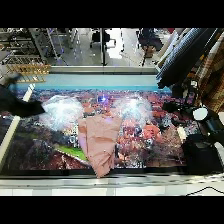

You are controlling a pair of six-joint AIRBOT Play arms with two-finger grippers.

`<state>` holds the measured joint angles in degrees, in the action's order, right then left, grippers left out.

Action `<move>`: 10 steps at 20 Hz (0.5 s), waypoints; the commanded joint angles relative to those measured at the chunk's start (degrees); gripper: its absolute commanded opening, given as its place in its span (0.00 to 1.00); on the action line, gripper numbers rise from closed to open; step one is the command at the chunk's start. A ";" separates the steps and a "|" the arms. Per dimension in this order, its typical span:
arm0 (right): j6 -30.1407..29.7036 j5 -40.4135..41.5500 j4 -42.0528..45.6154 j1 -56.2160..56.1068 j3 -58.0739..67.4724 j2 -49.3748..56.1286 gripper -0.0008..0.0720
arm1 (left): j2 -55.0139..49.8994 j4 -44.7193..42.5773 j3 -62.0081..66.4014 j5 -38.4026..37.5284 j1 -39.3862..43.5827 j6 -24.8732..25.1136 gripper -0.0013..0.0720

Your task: Fold the clothes and pants, and hang the long-sleeved shirts on hangers.

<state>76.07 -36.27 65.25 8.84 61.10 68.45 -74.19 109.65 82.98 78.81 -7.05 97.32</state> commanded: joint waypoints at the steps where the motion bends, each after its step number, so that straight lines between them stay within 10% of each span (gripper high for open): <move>1: 1.81 -5.35 -5.92 -0.13 0.02 0.17 0.10 | 4.20 10.86 -17.55 -3.06 9.64 4.35 0.74; 3: -1.16 -9.90 -10.75 -1.36 0.04 1.51 0.67 | 5.01 10.88 -25.75 -3.67 17.94 4.28 0.90; 10: -7.69 -18.95 -18.51 -12.81 3.45 16.11 0.76 | -0.37 10.84 -30.08 -13.81 42.27 -6.54 0.90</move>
<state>71.20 -50.61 50.00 0.23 62.41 78.61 -72.29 119.94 54.61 69.56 27.33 96.12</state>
